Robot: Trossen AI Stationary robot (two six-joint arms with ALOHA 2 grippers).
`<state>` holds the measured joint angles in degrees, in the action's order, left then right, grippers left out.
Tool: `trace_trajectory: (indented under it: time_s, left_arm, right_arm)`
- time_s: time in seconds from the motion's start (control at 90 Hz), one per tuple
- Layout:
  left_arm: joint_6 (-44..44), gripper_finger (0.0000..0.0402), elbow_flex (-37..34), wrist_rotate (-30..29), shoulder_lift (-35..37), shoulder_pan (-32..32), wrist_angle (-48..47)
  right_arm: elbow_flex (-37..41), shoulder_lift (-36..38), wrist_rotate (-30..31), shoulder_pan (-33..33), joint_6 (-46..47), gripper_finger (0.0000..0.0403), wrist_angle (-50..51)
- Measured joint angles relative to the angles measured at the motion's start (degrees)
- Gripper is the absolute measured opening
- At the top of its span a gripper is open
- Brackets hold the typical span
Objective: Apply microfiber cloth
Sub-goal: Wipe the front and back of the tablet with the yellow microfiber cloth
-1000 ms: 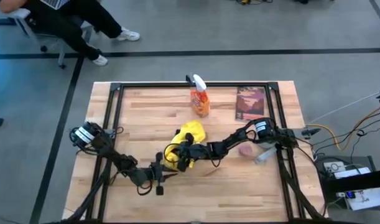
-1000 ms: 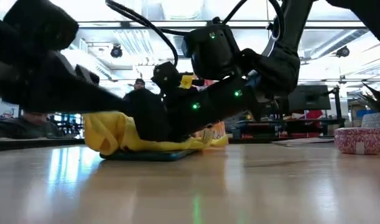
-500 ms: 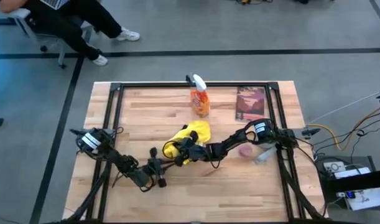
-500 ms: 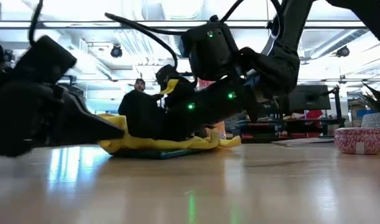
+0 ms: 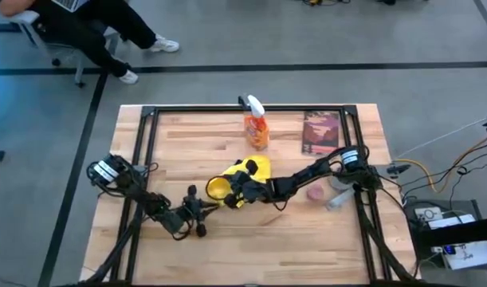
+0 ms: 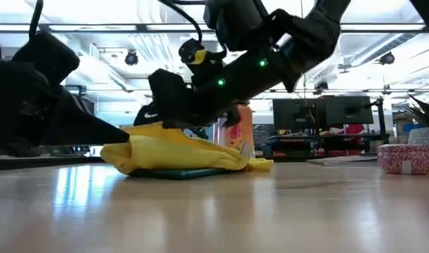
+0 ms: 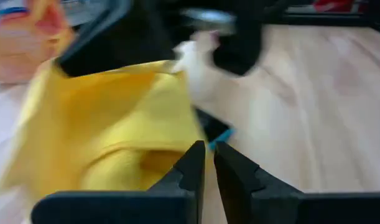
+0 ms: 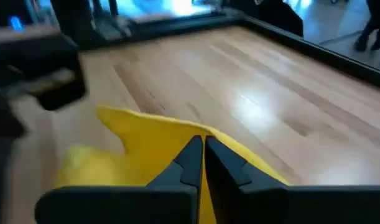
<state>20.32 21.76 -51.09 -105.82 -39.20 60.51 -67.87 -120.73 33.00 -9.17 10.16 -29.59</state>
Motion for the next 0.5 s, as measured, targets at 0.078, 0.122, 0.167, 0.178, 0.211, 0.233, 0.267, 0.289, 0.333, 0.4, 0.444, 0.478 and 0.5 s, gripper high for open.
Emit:
trace_trajectory:
  time_s: [0.078, 0.122, 0.167, 0.178, 0.211, 0.233, 0.267, 0.289, 0.333, 0.4, 0.444, 0.478, 0.5]
  left_arm:
    - [-0.7, 0.0021, 3.0, 1.3, -1.1, 0.0, -2.5]
    - [-0.8, 0.0021, 4.6, 2.4, -1.7, 0.0, -4.4]
    - [-1.1, 0.0021, 6.3, 3.1, -2.5, 0.1, -6.0]
    - [-1.3, 0.0021, 6.7, 3.1, -2.7, 0.2, -6.3]
    - [-1.7, 0.0021, 7.8, 3.2, -3.4, 0.4, -7.1]
    - [-1.8, 0.0021, 8.5, 3.3, -3.9, 0.7, -7.6]
    - [-2.1, 0.0021, 9.4, 3.3, -4.7, 1.3, -8.2]
    - [-2.2, 0.0021, 9.9, 3.3, -5.2, 1.7, -8.5]
    - [-2.2, 0.0021, 10.6, 3.2, -5.7, 2.8, -9.2]
    - [-2.2, 0.0021, 10.9, 3.1, -6.0, 4.6, -10.1]
    - [-1.8, 0.0021, 10.8, 3.1, -5.7, 5.8, -10.8]
    - [-1.7, 0.0021, 10.4, 3.1, -5.3, 6.5, -11.3]
    - [-1.6, 0.0021, 10.1, 3.1, -4.9, 6.9, -11.9]
  right_arm:
    - [0.5, 1.5, -4.6, -0.5, -1.4, 0.0000, 2.2]
    - [0.6, 2.4, -8.3, -0.7, -1.2, 0.0000, 4.1]
    - [1.1, 3.7, -13.1, -0.7, -1.5, 0.0000, 7.8]
    - [1.1, 3.8, -14.4, -0.7, -1.7, 0.0000, 8.5]
    - [1.1, 4.4, -18.1, -0.6, -1.8, 0.0000, 10.0]
    - [1.1, 4.9, -19.9, -0.6, -1.6, 0.0000, 11.2]
    - [1.3, 5.6, -20.9, -0.6, -1.2, 0.0000, 13.5]
    - [1.4, 5.9, -21.0, -0.7, -1.1, 0.0000, 15.0]
    - [1.4, 6.3, -20.7, -1.0, -1.4, 0.0000, 16.1]
    - [1.5, 7.0, -18.5, -1.8, -2.4, 0.0000, 19.3]
    - [1.5, 7.1, -16.8, -2.3, -2.9, 0.0000, 19.7]
    - [1.5, 7.1, -16.2, -2.5, -3.5, 0.0000, 20.2]
    - [1.5, 7.1, -15.9, -2.5, -3.7, 0.0000, 20.6]
